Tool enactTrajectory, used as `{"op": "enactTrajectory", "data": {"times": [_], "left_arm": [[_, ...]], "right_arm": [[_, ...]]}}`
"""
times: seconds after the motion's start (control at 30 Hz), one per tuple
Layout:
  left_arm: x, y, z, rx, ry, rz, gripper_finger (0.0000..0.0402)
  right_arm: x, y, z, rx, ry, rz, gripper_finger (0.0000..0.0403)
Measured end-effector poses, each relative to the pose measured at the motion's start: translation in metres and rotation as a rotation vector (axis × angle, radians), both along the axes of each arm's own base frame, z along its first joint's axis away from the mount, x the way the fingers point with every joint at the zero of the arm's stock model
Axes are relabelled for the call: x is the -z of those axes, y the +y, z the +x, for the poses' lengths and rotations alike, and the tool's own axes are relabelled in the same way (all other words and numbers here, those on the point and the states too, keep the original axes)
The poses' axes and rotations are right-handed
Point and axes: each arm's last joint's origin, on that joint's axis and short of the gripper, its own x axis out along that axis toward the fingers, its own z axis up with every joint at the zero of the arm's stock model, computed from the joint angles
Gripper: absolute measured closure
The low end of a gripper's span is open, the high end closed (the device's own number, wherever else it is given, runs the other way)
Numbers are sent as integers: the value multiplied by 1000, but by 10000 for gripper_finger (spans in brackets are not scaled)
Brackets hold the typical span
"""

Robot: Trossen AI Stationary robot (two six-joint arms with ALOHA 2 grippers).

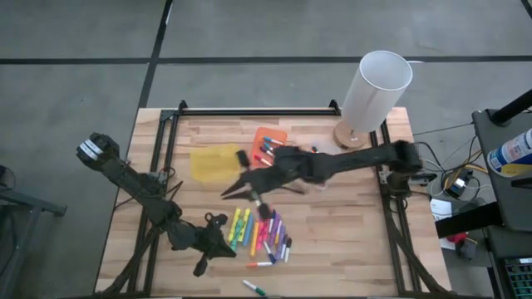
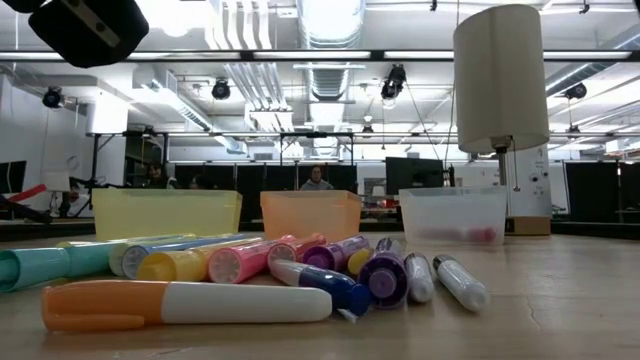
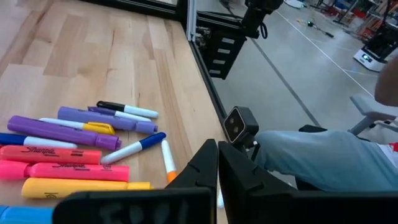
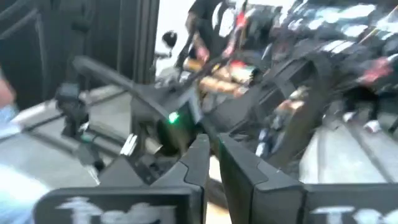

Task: Pick & Place Markers
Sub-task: Put the green pen into the orange bin

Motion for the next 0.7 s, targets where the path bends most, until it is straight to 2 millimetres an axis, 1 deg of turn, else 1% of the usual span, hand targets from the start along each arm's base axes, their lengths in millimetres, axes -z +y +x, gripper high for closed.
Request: {"op": "enactTrajectory", "data": {"times": [0.07,0.17,0.3,0.4,0.47,0.57,0.7], "left_arm": [[1,0,0,-2,6,1,392],[0,1,1,-17,16,-23,392],[0,5,4,-84,34,-100,392],[0,6,5,-92,40,-110,392],[-2,6,6,-104,20,-116,392],[-5,11,10,-194,-4,-155,392],[-6,13,12,-236,7,-52,392]], "right_arm": [[1,-2,-22,0,-27,13,372],[8,1,-57,27,-51,17,372],[19,9,-97,173,-42,2,371],[32,15,-126,269,-5,-29,371],[39,18,-143,305,11,42,371],[46,19,-167,290,13,112,371],[60,13,-191,277,63,236,371]]}}
